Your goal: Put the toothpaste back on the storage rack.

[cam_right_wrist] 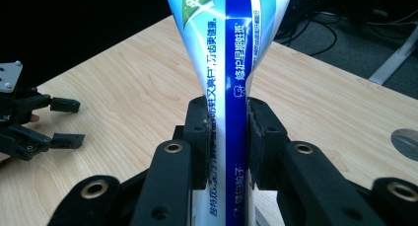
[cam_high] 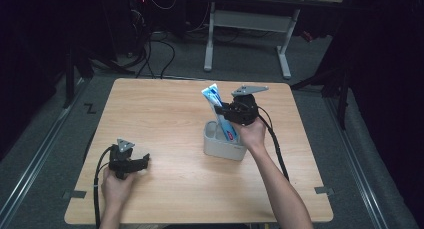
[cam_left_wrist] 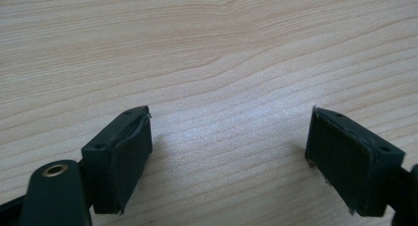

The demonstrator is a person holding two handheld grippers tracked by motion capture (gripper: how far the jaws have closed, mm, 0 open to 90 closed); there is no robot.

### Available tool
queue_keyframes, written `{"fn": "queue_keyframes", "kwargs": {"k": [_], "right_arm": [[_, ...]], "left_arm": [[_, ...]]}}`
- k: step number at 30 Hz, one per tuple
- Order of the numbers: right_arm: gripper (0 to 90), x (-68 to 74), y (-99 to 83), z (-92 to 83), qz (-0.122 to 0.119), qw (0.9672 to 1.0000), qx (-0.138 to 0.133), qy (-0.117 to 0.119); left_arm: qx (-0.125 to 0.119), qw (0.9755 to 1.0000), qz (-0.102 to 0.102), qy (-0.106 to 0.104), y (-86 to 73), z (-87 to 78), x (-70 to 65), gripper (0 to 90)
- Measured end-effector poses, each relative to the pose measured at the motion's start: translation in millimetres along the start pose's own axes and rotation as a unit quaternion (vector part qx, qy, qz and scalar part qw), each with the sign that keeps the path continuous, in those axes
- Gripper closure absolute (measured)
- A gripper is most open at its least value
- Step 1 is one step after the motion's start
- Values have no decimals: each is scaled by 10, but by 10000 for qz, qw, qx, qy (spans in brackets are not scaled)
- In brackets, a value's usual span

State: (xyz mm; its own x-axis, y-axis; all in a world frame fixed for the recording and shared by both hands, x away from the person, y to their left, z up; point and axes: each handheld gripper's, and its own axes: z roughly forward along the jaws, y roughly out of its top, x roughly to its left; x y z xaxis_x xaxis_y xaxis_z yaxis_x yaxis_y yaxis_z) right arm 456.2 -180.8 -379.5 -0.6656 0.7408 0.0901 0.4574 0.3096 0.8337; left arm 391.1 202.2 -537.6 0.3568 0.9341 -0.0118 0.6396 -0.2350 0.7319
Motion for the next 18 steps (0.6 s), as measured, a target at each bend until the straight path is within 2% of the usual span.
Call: {"fn": "queue_keyframes", "kwargs": {"k": [7, 14, 18], "right_arm": [[735, 26, -39, 59, -79, 9999, 132, -18], [735, 11, -121, 105, 5, 9997, 224, 25], [735, 13, -143, 111, -31, 9996, 266, -11]], "left_arm": [[0, 10000, 0, 1, 0, 0, 0, 180], [3, 10000, 1, 3, 0, -1, 0, 180], [2, 10000, 1, 5, 0, -1, -1, 180]]}}
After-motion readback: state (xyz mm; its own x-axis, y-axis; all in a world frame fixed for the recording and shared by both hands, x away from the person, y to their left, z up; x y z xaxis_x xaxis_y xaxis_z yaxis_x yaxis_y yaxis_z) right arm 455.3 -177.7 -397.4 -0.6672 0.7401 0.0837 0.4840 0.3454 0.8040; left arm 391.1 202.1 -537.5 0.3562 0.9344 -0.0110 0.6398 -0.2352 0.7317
